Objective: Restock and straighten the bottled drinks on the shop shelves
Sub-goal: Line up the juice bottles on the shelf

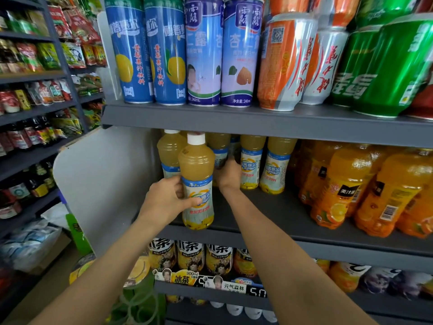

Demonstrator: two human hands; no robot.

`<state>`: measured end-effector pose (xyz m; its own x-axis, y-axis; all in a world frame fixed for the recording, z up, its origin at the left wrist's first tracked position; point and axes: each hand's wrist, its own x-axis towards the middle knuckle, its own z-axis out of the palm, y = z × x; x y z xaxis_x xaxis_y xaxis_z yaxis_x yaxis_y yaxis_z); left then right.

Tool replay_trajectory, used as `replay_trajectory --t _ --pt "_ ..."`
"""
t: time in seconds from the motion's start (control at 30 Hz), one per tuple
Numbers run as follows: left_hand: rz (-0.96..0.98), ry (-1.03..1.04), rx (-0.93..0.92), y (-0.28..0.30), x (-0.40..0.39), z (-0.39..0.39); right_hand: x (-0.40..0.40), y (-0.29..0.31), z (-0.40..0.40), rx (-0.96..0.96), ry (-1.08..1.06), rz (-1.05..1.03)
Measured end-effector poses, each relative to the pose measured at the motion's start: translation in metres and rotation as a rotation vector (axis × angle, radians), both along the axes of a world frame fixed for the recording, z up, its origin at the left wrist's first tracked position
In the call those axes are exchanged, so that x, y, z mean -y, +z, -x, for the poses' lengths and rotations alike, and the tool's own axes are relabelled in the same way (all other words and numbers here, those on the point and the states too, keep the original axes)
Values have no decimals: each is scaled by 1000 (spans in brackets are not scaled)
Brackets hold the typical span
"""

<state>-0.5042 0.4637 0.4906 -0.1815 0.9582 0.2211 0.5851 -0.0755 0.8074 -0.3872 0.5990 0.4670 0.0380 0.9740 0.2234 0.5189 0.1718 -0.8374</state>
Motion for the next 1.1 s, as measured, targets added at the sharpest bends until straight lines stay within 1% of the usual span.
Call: replay_trajectory --t 0.1,0.2,0.4,0.5,0.6,0.67,0.77,0.9,1.0,1.1 --pt "4 -20 30 0 1 1 8 0 -13 -66 49 31" --pt "3 -49 21 1 -1 2 9 3 -27 -9 132 71" --pt "6 -55 19 1 -5 1 9 -8 -28 127 -32 -13" --pt "2 -54 11 1 -6 0 9 -6 -23 179 -74 -9" --pt "1 -45 -10 0 -7 -3 7 -5 -19 140 -57 31" --pt "-6 -34 -16 -3 -8 -6 11 -9 -24 123 -42 19" --pt "-5 -32 -16 -8 -17 -11 32 -8 -47 112 -45 -19" --pt "21 -34 -56 -12 -42 -23 49 -1 -87 0 -14 43" --pt "29 4 -110 -13 -60 -38 50 2 -107 1 -79 -22" --pt "18 25 -158 -13 -73 -50 48 3 -121 61 -196 -80"
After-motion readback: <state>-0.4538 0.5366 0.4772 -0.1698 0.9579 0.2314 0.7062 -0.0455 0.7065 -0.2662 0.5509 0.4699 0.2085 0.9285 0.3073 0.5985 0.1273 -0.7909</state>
